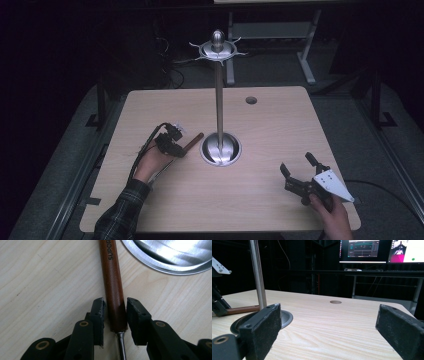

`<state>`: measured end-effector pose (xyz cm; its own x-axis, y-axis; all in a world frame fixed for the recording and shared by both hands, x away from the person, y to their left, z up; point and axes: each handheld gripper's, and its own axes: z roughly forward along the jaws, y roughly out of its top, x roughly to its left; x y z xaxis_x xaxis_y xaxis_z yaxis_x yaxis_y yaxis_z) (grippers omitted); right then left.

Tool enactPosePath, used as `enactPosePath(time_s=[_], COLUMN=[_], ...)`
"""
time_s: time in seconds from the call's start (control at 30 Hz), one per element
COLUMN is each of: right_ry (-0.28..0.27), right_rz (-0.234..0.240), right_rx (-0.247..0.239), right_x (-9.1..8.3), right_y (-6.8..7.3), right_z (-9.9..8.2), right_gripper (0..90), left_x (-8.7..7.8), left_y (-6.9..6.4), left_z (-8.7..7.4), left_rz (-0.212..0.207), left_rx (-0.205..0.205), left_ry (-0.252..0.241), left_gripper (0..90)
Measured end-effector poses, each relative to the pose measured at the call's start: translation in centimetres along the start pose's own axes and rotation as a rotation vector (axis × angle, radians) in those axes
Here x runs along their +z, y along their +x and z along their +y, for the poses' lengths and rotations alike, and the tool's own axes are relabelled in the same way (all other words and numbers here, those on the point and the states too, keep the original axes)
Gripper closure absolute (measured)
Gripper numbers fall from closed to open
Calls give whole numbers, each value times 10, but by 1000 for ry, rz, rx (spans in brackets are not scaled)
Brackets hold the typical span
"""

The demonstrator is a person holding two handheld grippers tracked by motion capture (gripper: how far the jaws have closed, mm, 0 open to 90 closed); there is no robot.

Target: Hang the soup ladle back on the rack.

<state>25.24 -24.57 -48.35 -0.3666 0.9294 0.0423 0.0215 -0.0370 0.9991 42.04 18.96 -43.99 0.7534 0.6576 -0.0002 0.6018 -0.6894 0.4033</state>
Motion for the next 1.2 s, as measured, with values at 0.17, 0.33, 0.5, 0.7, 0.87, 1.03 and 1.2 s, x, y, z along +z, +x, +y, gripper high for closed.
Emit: enactPosePath(time_s=[0.17, 0.33, 0.5, 0.7, 0.87, 1.03, 1.2], right_ry=[1, 1, 0, 0, -1, 0, -1], right_rz=[0, 0, 0, 0, -1, 0, 0], right_rx=[1, 2, 0, 1, 1, 1, 0], right_x=[0, 0, 0, 0, 0, 0, 0], right_y=[0, 0, 0, 0, 0, 0, 0], right_z=[0, 0, 0, 0, 0, 0, 0], right_gripper=[60, 60, 60, 60, 60, 60, 60], left_x=[2, 3, 2, 1, -1, -8, -20], left_y=[-2, -2, -2, 1, 2, 5, 7], left_z=[0, -1, -1, -3, -3, -5, -10], left_rz=[6, 11, 23, 32, 31, 21, 0], left_rx=[-5, -14, -29, -34, -42, -49, -59], left_ry=[-7, -13, -20, -18, -24, -58, -120], left_gripper=[692, 704, 722, 736, 737, 737, 737])
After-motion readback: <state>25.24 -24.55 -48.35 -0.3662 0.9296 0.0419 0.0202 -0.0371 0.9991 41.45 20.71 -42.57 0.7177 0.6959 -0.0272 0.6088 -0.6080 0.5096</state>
